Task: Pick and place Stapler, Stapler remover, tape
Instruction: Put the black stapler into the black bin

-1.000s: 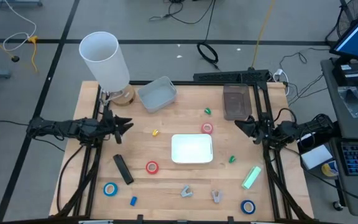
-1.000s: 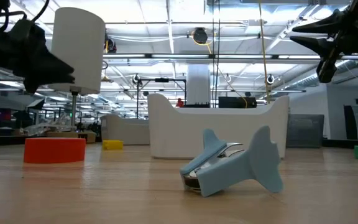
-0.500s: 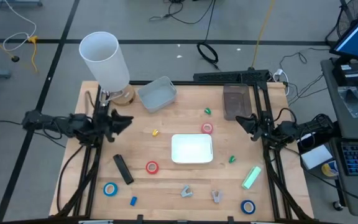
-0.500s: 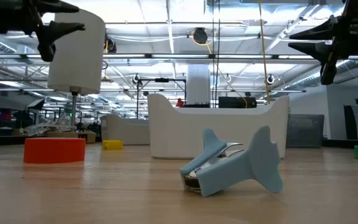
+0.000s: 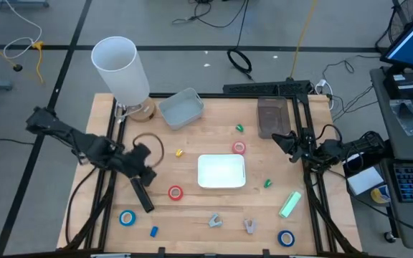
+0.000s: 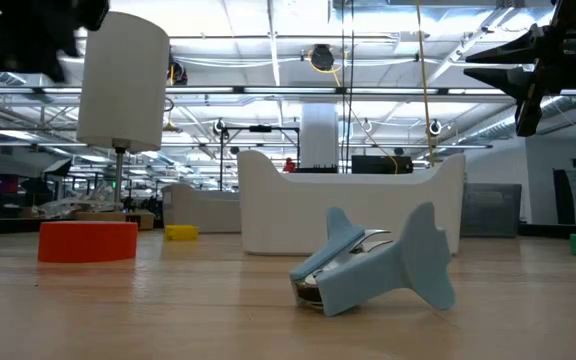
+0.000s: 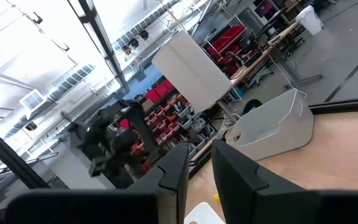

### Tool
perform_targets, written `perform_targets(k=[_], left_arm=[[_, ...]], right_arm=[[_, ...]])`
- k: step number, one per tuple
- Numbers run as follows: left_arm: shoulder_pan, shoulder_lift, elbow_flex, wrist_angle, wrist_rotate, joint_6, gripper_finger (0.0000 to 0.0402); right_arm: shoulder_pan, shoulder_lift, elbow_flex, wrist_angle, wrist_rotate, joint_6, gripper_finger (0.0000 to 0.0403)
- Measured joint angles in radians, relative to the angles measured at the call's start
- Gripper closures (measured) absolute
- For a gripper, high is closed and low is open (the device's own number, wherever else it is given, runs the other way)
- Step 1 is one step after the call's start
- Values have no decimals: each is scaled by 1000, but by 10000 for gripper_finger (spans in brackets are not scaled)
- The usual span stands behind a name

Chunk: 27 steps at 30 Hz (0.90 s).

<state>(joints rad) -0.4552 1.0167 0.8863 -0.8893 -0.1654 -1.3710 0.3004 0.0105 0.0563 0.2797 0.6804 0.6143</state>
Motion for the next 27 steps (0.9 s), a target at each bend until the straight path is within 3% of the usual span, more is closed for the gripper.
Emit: perform_targets(k=[9, 13, 19, 27], left_arm=[[-256, 151, 41, -203, 219, -733, 252], [-339, 175, 41, -187, 203, -959, 252], [-359, 187, 41, -176, 141, -1008, 252], [-358, 187, 41, -175, 138, -1108, 252]], right_arm=[[0, 0, 0, 0, 0, 2, 337], [0, 0, 0, 0, 0, 1, 337], [0, 0, 0, 0, -1, 2, 337], [0, 0, 0, -1, -1, -29, 337]])
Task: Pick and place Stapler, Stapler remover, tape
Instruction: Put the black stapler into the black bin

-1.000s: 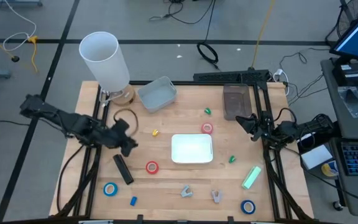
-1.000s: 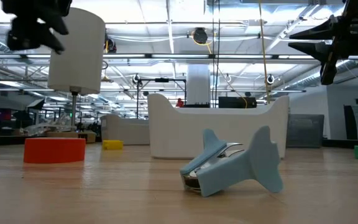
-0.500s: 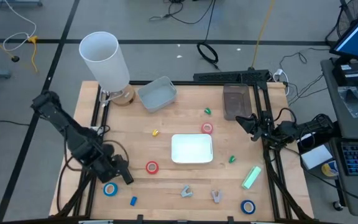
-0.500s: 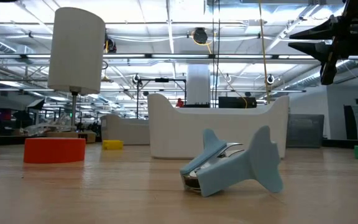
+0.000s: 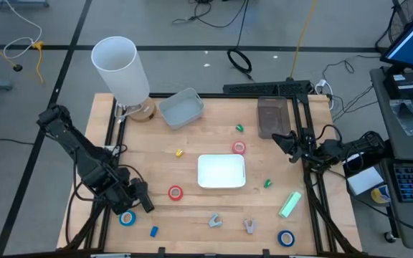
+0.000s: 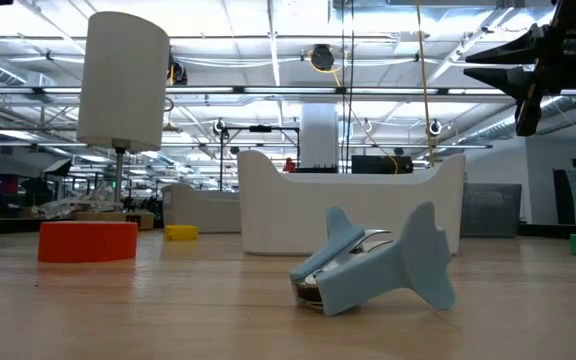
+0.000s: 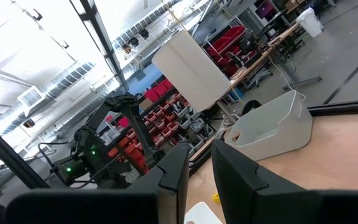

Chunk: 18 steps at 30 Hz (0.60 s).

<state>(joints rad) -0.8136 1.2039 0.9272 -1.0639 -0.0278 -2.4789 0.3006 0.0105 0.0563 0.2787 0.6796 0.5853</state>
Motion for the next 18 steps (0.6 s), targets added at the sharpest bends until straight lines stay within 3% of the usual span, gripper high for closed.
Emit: perform_targets(k=[6, 18], left_arm=[[1, 0, 0, 26, 0, -99, 252], [47, 98, -1, 61, -1, -104, 252]], right_arm=[[0, 0, 0, 0, 0, -3, 337], [0, 0, 0, -3, 0, -3, 337]])
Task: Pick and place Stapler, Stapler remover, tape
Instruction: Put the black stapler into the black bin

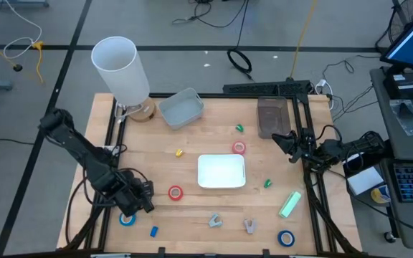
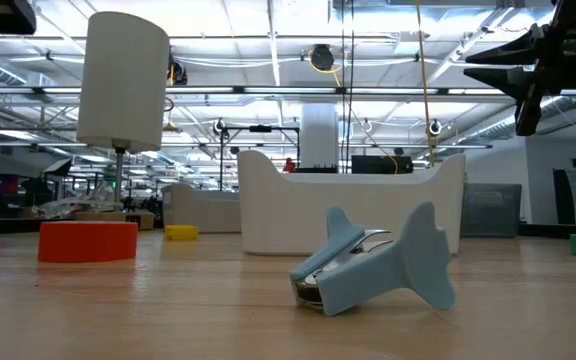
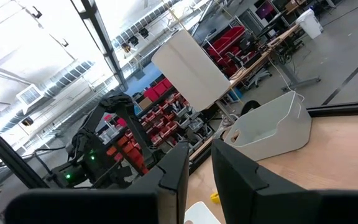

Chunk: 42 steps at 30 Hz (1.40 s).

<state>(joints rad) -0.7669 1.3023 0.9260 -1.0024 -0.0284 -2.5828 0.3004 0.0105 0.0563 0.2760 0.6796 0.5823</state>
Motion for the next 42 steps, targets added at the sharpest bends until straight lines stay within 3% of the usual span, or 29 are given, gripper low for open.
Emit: perform_targets(k=[13, 24, 30, 37, 42], left_arm=[[13, 50, 0, 4, 97, 8, 243], [50, 60, 0, 5, 73, 6, 114], [77, 92, 0, 7, 54, 16, 72], [100, 167, 0, 32, 166, 22, 69], [99, 179, 0, 34, 177, 20, 80]], right_arm=[[0, 0, 0, 0, 0, 0, 337], [0, 0, 0, -2, 1, -26, 337], [0, 0, 0, -4, 1, -26, 337], [0, 0, 0, -4, 1, -26, 337], [0, 0, 0, -4, 1, -26, 337]])
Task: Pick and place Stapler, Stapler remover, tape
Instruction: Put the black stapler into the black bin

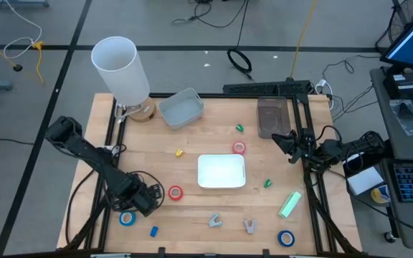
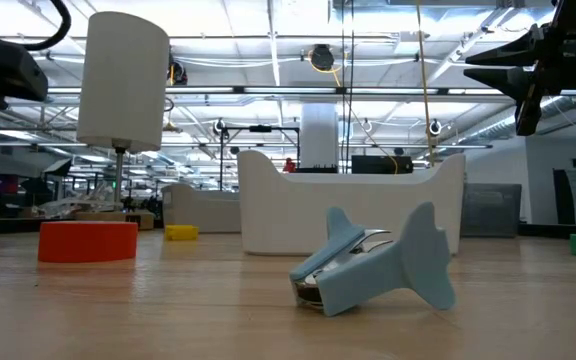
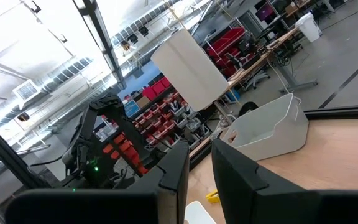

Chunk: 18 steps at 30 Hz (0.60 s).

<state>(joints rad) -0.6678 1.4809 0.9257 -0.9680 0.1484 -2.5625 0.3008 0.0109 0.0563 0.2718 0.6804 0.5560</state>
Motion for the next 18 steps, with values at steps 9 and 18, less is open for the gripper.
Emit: perform_targets(k=[9, 18], left_arm=[[11, 52, 0, 5, -44, 2, 100], [13, 146, 0, 61, -17, 45, 157]], right_arm=[[0, 0, 0, 0, 0, 0, 337], [0, 0, 0, 0, 0, 0, 337]])
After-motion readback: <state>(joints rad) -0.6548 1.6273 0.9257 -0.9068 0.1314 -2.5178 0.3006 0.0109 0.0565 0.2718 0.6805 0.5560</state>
